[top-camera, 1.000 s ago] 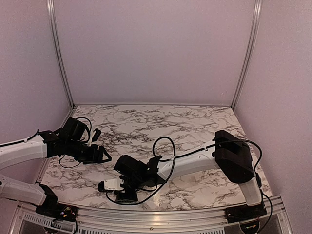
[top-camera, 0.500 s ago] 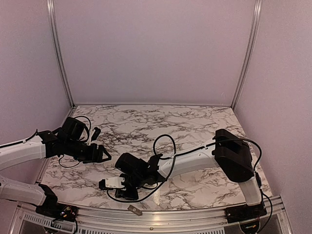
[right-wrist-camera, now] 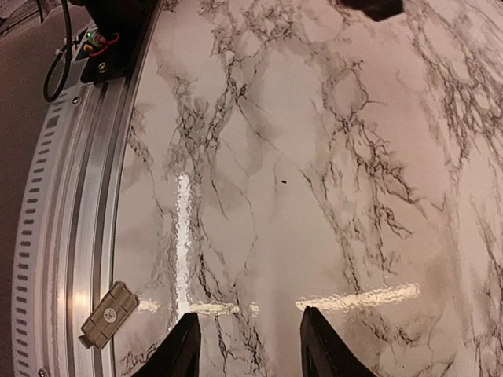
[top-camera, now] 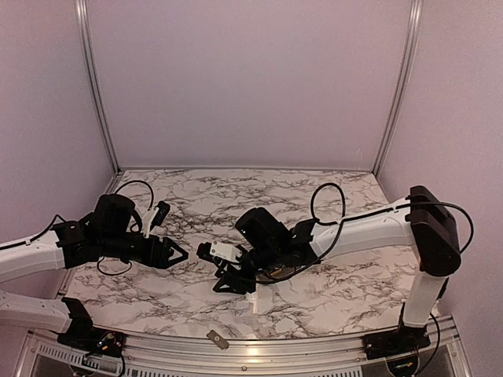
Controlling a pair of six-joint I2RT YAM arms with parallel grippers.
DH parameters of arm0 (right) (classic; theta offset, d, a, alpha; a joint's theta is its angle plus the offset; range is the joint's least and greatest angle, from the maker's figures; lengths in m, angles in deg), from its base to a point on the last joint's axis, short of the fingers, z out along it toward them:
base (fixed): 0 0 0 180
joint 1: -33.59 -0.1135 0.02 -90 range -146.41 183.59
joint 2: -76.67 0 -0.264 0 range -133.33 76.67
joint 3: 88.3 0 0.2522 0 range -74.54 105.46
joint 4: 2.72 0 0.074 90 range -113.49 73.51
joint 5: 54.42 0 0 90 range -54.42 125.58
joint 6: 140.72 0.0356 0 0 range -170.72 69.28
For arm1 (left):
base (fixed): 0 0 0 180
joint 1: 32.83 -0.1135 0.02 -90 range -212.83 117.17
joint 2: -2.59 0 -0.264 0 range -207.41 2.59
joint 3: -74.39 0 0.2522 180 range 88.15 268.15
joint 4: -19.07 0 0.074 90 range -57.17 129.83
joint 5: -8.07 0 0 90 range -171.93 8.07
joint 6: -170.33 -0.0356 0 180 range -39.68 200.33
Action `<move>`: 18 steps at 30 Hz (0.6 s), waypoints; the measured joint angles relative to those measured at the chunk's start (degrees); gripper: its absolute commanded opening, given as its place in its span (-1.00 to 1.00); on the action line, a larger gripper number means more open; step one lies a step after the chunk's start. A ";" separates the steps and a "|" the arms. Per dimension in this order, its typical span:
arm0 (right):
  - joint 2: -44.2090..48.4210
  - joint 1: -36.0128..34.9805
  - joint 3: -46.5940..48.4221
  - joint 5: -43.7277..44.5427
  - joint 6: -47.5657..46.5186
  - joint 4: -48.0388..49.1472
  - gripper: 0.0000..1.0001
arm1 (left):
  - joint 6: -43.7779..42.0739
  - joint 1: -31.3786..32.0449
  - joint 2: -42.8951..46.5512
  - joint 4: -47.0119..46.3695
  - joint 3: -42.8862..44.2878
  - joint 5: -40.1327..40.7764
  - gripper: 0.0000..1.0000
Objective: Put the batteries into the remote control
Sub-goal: Pick up the battery cover from the center of the board.
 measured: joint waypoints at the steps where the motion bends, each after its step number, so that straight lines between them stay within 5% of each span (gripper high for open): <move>1: 2.43 1.57 -2.58 -0.50 1.36 0.98 -0.10 | -0.42 2.86 -0.13 0.15 0.13 0.74 0.26; 10: 16.46 13.99 -17.81 -1.05 11.61 7.37 -0.10 | -0.85 27.02 -8.76 6.38 5.57 7.39 -0.34; 18: 19.76 16.33 -19.52 -0.22 14.08 8.20 -0.10 | 7.28 41.29 -23.30 13.88 15.45 12.31 -0.35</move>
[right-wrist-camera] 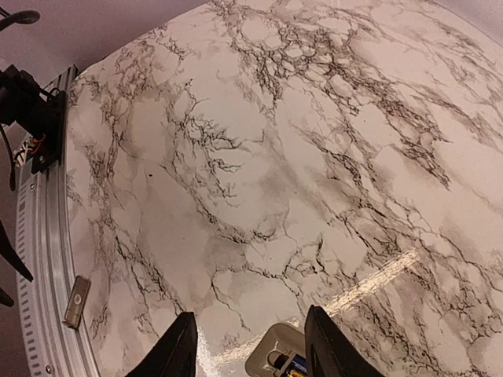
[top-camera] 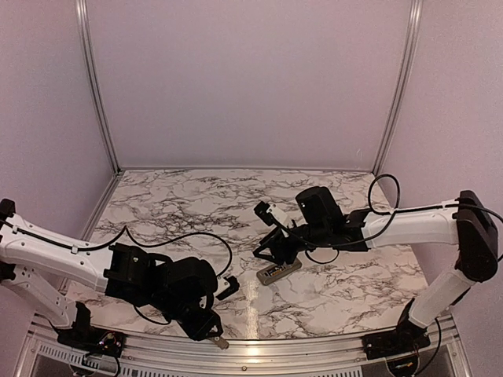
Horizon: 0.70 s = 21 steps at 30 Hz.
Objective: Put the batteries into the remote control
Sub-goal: Pick up the battery cover from the center of the board.
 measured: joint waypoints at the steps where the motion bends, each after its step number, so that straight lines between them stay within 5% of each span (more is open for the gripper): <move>1: 0.37 0.09 -0.28 0.04 0.09 0.15 -0.10 | 1.07 1.20 -1.64 0.85 1.62 0.55 -0.35; 10: 1.31 0.31 -1.92 0.61 0.26 0.37 -0.10 | 6.34 5.79 -14.25 6.84 12.55 3.87 -0.46; 21: 3.10 0.87 -3.58 0.61 0.26 0.37 -0.10 | 6.99 6.45 -20.90 9.68 13.92 5.86 -0.63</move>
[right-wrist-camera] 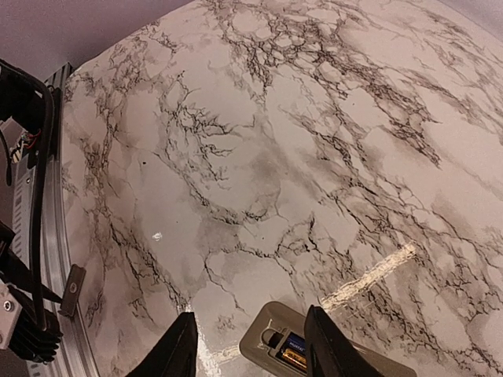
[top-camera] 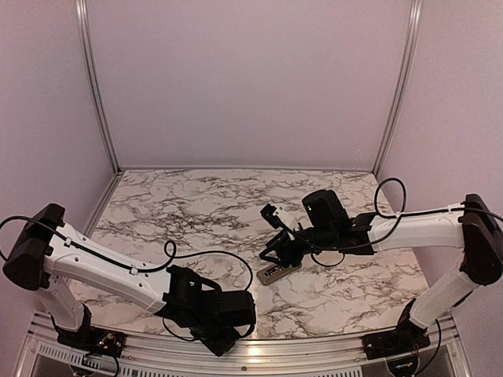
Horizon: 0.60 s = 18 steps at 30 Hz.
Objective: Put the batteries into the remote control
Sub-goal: Pick up the battery cover from the center of the board.
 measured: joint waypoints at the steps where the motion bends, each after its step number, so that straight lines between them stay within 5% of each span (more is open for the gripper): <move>1: 0.02 0.00 -0.13 0.00 -0.02 0.02 -0.10 | -0.11 0.00 -0.42 0.00 0.22 0.02 -0.64; 18: 0.00 0.02 -0.37 -0.02 -0.04 0.00 -0.10 | -1.84 0.00 -2.78 -0.61 1.57 -1.44 -0.80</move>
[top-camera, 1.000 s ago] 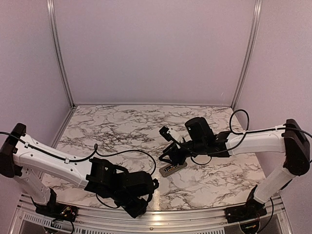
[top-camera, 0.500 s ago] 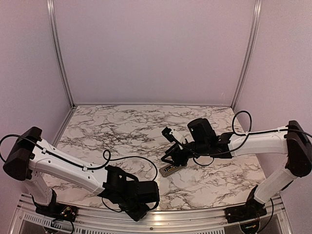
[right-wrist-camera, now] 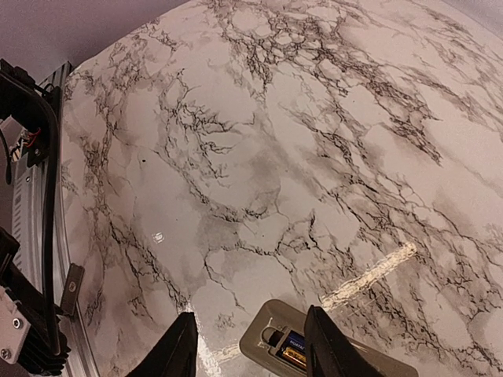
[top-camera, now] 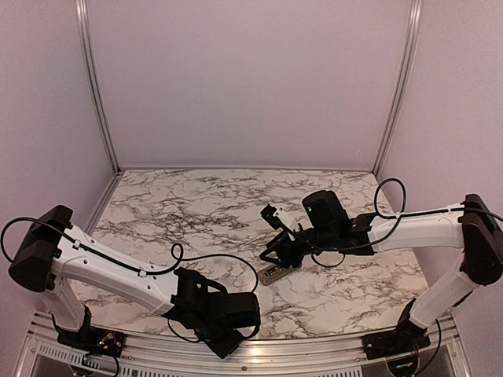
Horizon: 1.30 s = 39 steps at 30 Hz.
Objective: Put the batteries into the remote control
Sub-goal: Pick up the battery cover from the center of the board.
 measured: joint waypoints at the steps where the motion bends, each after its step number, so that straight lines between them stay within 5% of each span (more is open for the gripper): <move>1: 0.00 -0.02 0.00 0.00 -0.02 0.00 -0.10 | -0.09 0.00 -0.04 0.00 0.02 -0.37 -0.79; 39: -0.02 -0.02 -0.02 -0.68 -0.24 0.02 -0.10 | -1.31 0.11 -1.40 0.04 1.18 -0.20 -0.65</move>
